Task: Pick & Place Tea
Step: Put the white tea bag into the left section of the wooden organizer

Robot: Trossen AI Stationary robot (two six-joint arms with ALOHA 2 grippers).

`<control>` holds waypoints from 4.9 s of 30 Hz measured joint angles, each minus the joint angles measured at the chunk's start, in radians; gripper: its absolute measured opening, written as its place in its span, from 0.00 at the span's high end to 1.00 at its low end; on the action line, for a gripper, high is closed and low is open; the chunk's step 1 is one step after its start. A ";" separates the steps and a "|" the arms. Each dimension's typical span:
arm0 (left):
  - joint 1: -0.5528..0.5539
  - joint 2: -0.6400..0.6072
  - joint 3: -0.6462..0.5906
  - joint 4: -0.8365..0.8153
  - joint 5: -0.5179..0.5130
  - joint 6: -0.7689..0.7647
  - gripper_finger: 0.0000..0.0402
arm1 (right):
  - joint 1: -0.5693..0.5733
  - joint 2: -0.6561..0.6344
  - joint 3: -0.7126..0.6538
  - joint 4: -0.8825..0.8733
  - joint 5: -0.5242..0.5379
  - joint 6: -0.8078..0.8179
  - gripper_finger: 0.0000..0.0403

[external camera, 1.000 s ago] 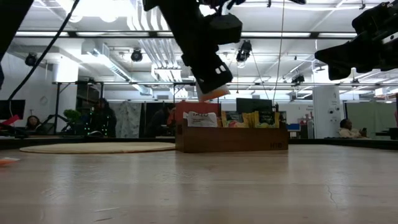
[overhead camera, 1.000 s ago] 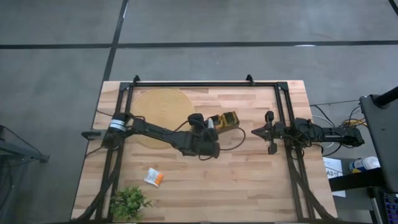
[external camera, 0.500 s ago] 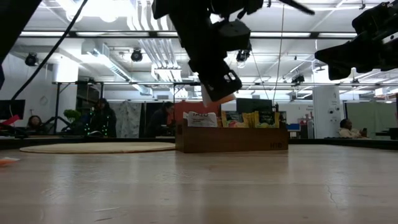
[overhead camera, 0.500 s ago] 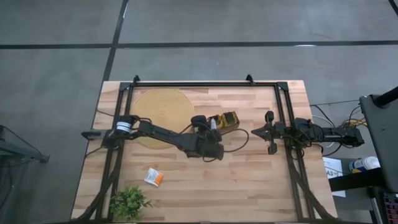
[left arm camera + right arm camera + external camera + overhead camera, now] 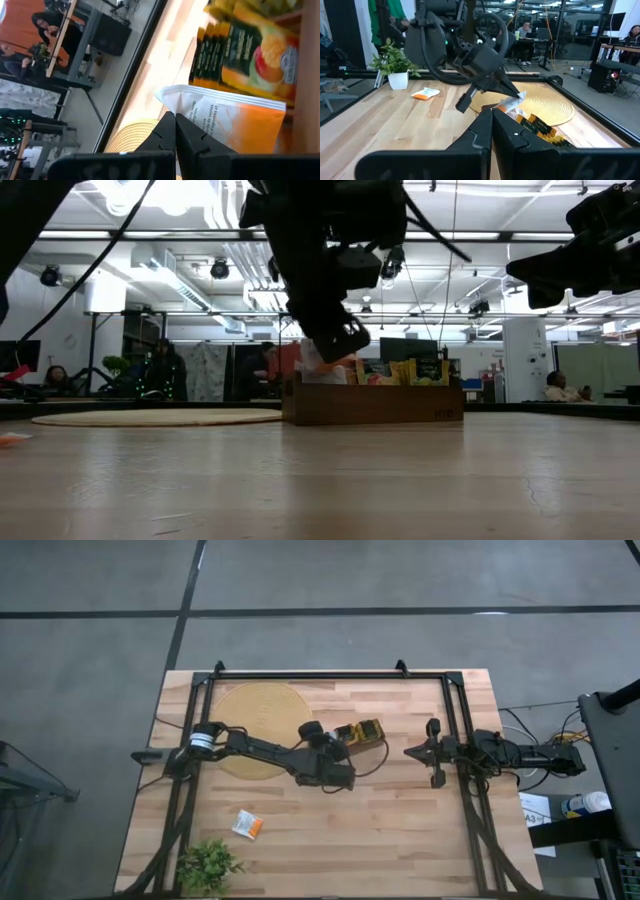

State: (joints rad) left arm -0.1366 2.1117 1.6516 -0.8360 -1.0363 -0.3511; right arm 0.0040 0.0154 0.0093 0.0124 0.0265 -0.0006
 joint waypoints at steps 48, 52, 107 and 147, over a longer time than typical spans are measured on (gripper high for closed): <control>0.023 0.000 0.020 -0.049 0.117 -0.045 0.87 | 0.000 0.000 0.000 0.000 0.000 0.000 0.98; 0.022 0.000 0.027 -0.065 0.152 -0.051 0.87 | 0.000 0.000 0.000 0.000 0.000 0.000 0.98; 0.041 -0.084 0.112 -0.072 0.545 0.073 0.83 | 0.000 0.000 0.000 0.000 0.000 0.000 0.98; 0.055 -0.083 -0.037 0.060 0.575 -0.041 1.00 | 0.000 0.000 0.000 0.000 0.000 0.000 0.98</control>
State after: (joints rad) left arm -0.0814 2.0285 1.6146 -0.7762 -0.4613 -0.3921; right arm 0.0040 0.0154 0.0093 0.0124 0.0269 -0.0006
